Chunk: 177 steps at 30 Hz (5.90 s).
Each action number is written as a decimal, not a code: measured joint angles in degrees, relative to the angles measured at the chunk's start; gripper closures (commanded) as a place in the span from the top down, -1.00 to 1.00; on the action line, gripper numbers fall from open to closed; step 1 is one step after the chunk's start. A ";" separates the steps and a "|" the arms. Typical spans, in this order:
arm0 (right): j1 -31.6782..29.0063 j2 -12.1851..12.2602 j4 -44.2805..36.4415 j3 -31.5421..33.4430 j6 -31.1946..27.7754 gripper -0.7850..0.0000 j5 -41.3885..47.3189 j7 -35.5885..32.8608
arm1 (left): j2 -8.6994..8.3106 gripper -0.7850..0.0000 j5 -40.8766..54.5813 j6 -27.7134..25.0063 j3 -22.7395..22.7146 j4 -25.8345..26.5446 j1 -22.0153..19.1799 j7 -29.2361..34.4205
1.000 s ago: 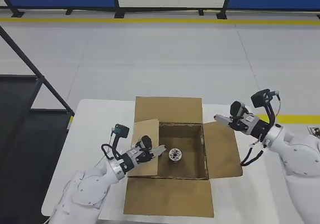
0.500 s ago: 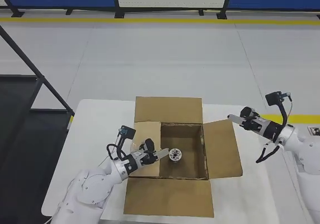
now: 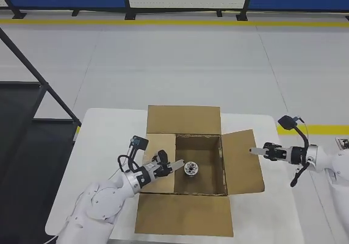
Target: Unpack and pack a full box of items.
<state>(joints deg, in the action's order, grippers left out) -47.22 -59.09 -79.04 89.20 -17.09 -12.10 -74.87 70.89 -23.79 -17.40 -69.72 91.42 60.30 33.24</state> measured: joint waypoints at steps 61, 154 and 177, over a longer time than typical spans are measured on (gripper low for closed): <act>20.78 -7.37 19.53 -41.15 -13.98 1.00 17.38 6.05 | -0.83 1.00 0.36 -0.51 -0.29 1.50 2.62 -3.47; 36.32 -16.26 60.32 -36.68 -26.98 1.00 28.17 24.69 | -11.28 1.00 26.84 -22.80 -26.05 6.35 26.40 30.84; 35.68 -13.13 51.75 -33.39 -28.20 1.00 29.32 15.88 | -18.10 1.00 33.29 -24.43 -11.93 6.24 21.66 29.26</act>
<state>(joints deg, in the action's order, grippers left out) -11.54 -72.22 -27.29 55.81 -45.29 17.22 -58.99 52.79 9.50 -41.83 -81.65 97.66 81.96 62.50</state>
